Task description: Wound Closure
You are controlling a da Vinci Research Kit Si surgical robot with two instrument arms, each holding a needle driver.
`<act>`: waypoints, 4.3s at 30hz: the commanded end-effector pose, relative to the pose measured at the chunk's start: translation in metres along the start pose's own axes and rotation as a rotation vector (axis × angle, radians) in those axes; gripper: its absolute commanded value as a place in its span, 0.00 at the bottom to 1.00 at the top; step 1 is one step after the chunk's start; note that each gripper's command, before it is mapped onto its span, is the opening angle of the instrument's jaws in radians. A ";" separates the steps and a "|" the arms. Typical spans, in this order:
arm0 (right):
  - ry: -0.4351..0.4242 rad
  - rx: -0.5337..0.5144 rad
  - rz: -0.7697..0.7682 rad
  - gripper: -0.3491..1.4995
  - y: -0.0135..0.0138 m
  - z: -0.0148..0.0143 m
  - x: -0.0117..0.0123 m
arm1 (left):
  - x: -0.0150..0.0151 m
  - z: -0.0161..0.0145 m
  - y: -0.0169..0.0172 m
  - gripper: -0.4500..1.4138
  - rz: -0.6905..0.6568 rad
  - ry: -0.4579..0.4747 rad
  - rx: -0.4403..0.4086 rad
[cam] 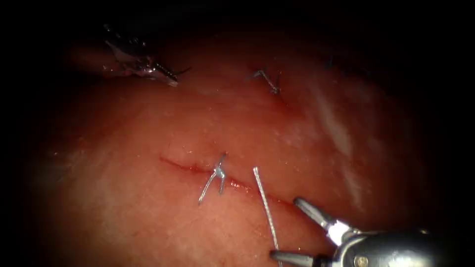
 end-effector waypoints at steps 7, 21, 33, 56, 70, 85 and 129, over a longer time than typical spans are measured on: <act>0.003 0.004 -0.001 0.89 -0.0003 0.0003 -0.0003 | 0.0016 -0.0017 0.0014 0.00 0.083 0.028 0.018; -0.057 0.153 -0.021 0.87 -0.0017 -0.0052 -0.0011 | 0.0021 -0.0035 0.0117 0.00 0.424 0.351 0.030; -0.024 0.051 0.115 0.59 0.0055 -0.0049 0.0011 | 0.0004 -0.0068 0.0225 0.00 0.709 0.606 0.074; 0.337 0.440 0.794 0.53 0.0115 0.0067 0.0023 | 0.0044 -0.0075 0.0307 0.00 1.054 1.070 -0.114; 0.379 0.527 0.852 0.53 0.0101 0.0124 0.0028 | 0.0045 -0.0075 0.0313 0.00 1.100 1.142 -0.172; 0.372 0.572 0.898 0.50 0.0086 0.0135 0.0034 | 0.0044 -0.0074 0.0313 0.00 1.102 1.143 -0.172; 0.256 -0.129 0.357 0.00 0.0172 -0.0030 -0.0024 | 0.0030 -0.0027 0.0283 0.11 0.552 0.624 0.012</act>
